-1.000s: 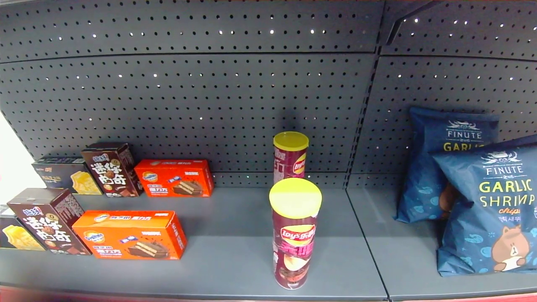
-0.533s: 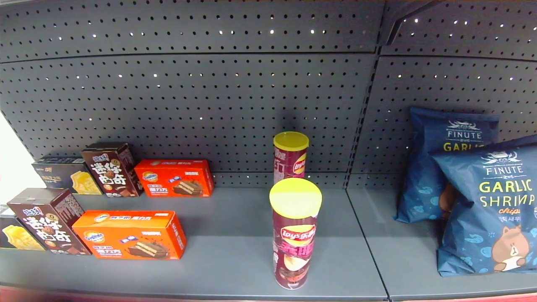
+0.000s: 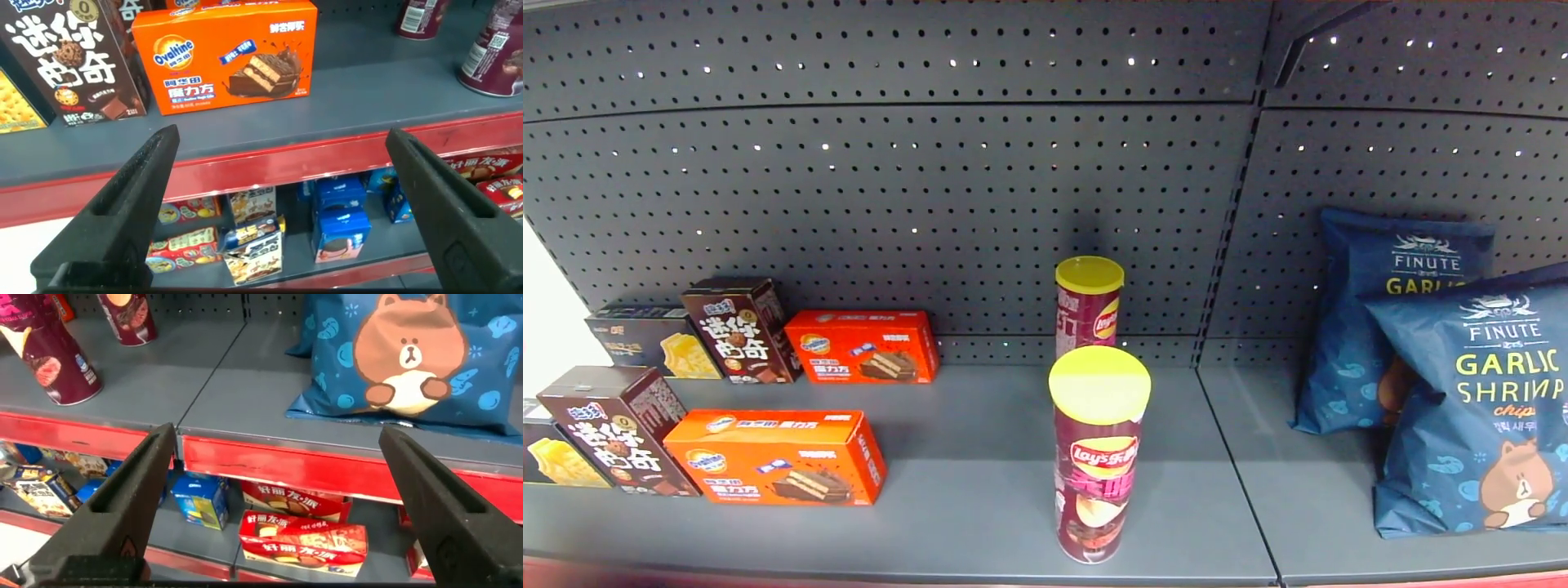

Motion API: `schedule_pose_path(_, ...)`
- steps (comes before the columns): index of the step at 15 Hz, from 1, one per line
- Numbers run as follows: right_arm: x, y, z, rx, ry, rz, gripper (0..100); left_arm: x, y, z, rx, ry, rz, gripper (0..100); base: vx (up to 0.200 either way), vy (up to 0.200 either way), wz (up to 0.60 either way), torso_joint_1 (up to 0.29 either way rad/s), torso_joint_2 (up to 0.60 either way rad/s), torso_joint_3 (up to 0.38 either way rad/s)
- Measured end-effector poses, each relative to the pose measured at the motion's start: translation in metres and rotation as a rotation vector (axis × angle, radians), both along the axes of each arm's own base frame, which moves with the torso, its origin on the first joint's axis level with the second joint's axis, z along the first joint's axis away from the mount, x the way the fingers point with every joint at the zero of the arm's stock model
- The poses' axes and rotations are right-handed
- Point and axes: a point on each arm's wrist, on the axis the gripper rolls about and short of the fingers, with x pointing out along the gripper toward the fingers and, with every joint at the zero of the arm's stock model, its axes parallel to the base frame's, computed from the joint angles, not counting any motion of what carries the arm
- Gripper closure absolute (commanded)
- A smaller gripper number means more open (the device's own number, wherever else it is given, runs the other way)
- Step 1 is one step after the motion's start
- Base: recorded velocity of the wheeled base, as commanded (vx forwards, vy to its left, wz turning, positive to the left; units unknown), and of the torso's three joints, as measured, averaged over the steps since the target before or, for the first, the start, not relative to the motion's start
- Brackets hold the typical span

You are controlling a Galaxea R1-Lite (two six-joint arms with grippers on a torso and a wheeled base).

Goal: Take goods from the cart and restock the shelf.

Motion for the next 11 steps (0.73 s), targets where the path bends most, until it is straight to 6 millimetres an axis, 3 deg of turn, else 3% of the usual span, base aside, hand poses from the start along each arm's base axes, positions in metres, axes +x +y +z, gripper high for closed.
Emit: schedule_pose_path(11, 0.0002, 0.0004, 0.0000, -0.014, -0.011, 0.017, 0, -0.0001, -0.0001, -0.0003, 0.005, 0.003, -0.005, 0, 0.000, 0.000, 0.00, 0.000, 0.00, 0.000)
